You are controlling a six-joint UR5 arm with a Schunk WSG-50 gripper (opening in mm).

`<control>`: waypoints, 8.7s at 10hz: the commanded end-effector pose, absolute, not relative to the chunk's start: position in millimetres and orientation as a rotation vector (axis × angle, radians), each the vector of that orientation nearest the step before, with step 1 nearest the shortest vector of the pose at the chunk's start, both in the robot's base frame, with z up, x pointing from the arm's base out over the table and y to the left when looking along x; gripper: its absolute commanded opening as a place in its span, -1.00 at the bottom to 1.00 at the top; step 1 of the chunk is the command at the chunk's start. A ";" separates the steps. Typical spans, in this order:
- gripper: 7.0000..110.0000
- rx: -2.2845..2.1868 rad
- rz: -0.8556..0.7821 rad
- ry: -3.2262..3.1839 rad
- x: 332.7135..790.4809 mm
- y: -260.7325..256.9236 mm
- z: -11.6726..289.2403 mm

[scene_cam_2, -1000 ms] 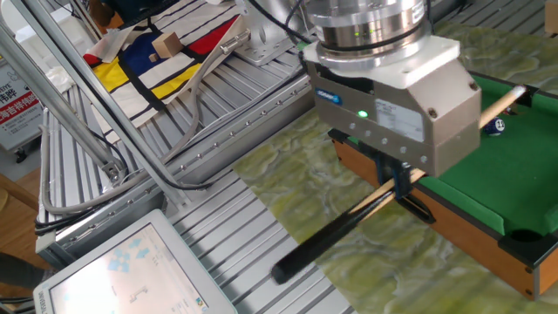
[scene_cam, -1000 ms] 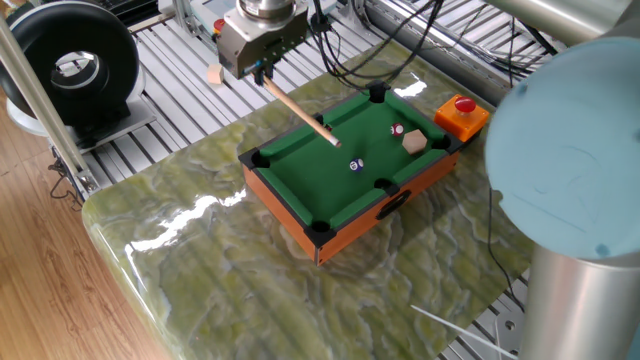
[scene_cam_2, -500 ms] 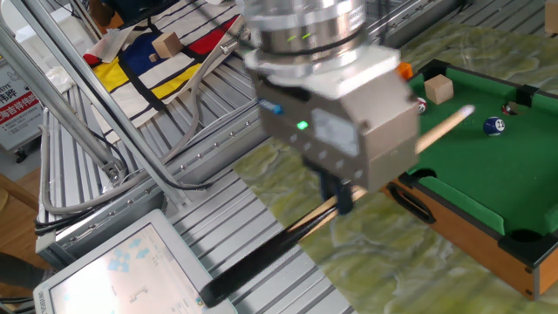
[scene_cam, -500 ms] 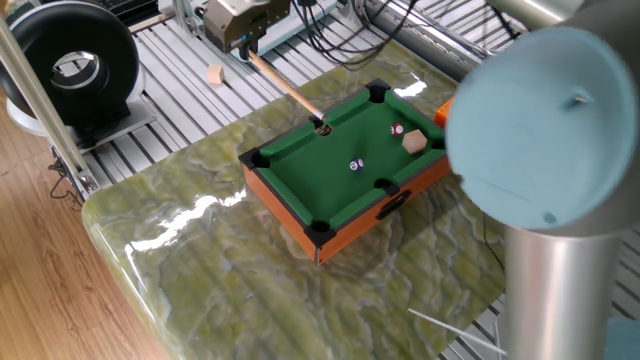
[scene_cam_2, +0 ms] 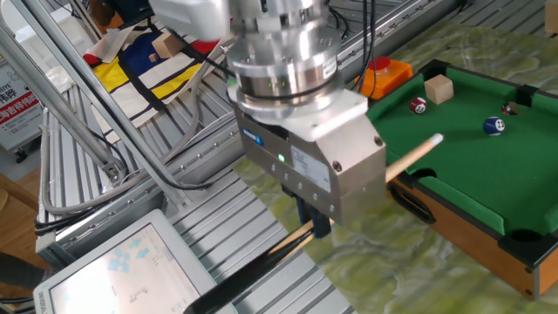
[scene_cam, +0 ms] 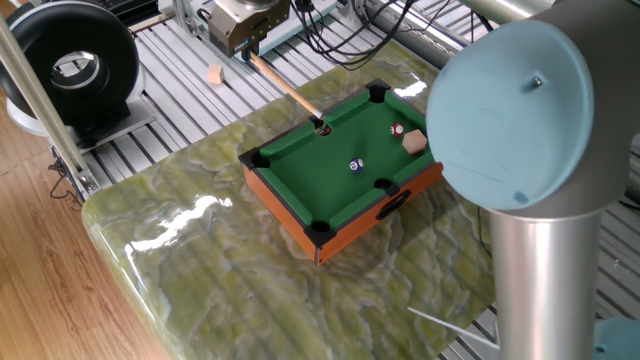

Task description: Hit the pool ball

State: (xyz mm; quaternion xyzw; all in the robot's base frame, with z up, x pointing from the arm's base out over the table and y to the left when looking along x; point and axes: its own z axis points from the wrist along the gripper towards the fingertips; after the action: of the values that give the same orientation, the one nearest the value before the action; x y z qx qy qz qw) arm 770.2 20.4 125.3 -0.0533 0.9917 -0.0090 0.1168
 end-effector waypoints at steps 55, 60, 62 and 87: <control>-1.00 -0.130 0.202 2.857 722.4 21.8 102.9; -1.00 -0.132 0.218 2.852 714.7 21.8 102.7; -1.00 -0.133 0.220 2.848 713.5 21.4 102.1; -1.00 -0.159 0.233 2.811 714.4 24.1 109.6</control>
State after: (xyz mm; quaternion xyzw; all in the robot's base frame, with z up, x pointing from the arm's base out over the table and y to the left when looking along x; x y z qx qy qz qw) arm 713.4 24.4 107.5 -0.0575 0.9829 0.0783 0.1565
